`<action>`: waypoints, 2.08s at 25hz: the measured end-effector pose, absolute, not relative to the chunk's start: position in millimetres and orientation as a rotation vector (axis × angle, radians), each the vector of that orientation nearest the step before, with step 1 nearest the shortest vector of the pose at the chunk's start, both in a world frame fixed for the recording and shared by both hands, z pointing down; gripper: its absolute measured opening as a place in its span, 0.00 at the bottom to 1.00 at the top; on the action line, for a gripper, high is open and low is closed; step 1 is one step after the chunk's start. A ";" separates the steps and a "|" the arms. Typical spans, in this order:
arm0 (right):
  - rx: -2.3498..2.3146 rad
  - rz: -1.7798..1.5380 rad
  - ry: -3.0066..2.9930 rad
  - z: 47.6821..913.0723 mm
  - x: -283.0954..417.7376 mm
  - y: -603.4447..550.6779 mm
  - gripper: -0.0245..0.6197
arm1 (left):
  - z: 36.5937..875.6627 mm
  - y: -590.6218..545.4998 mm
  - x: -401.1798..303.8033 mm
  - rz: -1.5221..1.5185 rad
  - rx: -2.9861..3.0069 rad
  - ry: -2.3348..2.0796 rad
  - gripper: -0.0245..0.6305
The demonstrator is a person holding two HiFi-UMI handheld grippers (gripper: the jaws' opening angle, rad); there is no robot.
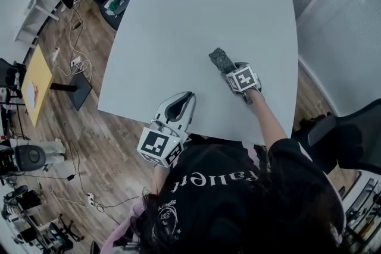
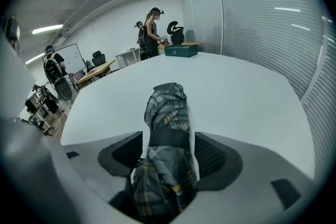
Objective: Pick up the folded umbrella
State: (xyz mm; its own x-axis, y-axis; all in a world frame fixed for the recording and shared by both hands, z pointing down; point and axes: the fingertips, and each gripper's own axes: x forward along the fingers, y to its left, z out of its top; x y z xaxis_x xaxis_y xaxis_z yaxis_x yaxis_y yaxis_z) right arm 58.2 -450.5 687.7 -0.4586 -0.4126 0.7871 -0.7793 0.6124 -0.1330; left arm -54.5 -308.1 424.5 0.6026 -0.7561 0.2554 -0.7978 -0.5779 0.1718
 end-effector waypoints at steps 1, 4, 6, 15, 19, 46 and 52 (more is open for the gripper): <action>0.922 0.623 -2.075 694.2 58.1 -450.1 0.49 | 424.5 -308.1 -55.8 0.225 2.559 -1.280 0.09; 0.927 0.611 -2.035 708.3 57.1 -448.4 0.49 | 425.9 -308.2 -61.1 0.227 2.543 -1.301 0.09; 0.951 0.595 -2.020 711.2 56.5 -447.6 0.50 | 427.6 -308.7 -63.8 0.232 2.537 -1.307 0.09; 0.946 0.549 -2.010 713.0 62.3 -448.9 0.48 | 433.3 -307.9 -56.5 0.258 2.526 -1.301 0.09; 0.943 0.567 -2.045 711.6 58.0 -451.1 0.46 | 434.3 -305.4 -59.6 0.260 2.513 -1.315 0.09; 1.186 1.142 -2.206 641.6 54.5 -376.3 0.40 | 438.3 -290.1 -101.2 0.234 2.503 -1.294 0.09; 1.237 1.175 -2.340 577.8 24.7 -345.0 0.40 | 434.2 -277.1 -130.9 0.227 2.526 -1.256 0.09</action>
